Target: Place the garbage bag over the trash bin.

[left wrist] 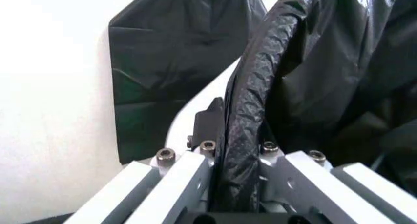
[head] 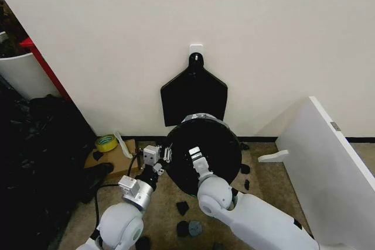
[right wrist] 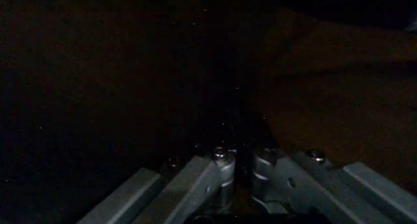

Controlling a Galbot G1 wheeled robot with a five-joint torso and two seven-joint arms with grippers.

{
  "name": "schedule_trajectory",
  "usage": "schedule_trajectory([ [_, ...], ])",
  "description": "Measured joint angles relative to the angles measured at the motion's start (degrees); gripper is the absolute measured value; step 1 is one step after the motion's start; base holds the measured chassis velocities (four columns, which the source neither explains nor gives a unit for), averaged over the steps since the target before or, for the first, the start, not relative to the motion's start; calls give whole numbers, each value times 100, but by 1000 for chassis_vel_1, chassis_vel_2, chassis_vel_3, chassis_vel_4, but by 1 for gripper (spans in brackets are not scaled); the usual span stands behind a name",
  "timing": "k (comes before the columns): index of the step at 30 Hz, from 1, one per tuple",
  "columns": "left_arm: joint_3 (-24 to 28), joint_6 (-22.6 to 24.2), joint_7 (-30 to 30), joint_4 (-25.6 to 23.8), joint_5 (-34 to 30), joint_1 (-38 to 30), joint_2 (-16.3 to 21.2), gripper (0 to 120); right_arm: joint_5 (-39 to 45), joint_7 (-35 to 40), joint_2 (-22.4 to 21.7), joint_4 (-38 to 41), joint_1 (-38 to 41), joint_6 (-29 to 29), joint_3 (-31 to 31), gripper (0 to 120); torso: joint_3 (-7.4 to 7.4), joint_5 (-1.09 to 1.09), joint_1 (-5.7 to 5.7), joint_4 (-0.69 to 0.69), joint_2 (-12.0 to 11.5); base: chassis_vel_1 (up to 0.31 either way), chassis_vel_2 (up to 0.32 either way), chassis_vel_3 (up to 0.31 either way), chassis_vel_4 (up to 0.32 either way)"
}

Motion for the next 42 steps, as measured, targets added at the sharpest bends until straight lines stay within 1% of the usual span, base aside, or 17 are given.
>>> schedule_trajectory([
  [5,2,0,-1,-8,-1,-13,3,1,-142,-99,-9,-23,-43,271,104,0,0,1,0,0,0,0,0,0,0],
  [9,-30,1,4,112,-72,-81,9,1,-89,-238,-218,445,-149,612,157,0,0,0,0,0,0,0,0,0,0],
  [10,-30,1,4,112,-72,-81,9,1,-89,-238,-218,445,-149,612,157,0,0,0,0,0,0,0,0,0,0],
  [14,-51,3,5,264,-180,-182,-28,1,24,-407,-472,939,-306,869,175,0,0,1,0,-1,0,0,0,0,0],
  [17,-27,9,6,398,-201,-224,-59,1,44,-537,-547,1096,-391,1031,172,0,0,0,0,-1,1,0,0,0,0],
  [21,14,26,7,454,-207,-225,-91,1,-12,-658,-492,1043,-380,1180,171,0,0,0,0,-1,1,0,0,0,0],
  [23,50,37,13,453,-205,-202,-110,1,-61,-690,-388,854,-246,1206,173,0,0,0,-1,-1,1,0,0,0,0],
  [26,74,41,24,441,-193,-176,-116,1,-58,-654,-292,680,-98,1128,189,0,0,0,0,0,1,0,0,0,0],
  [28,87,43,37,389,-168,-136,-121,1,47,-466,-135,361,158,892,233,0,0,0,0,1,1,0,0,0,0],
  [32,60,43,45,328,-155,-92,-105,1,139,-337,-57,92,378,746,344,0,0,0,0,0,1,0,0,0,0],
  [36,30,39,45,320,-154,-87,-89,1,171,-339,-87,118,399,744,408,0,0,0,0,-1,0,0,0,0,0],
  [42,41,28,46,381,-154,-128,-113,1,399,-674,-218,517,147,1230,414,0,0,1,0,0,1,0,0,0,0],
])
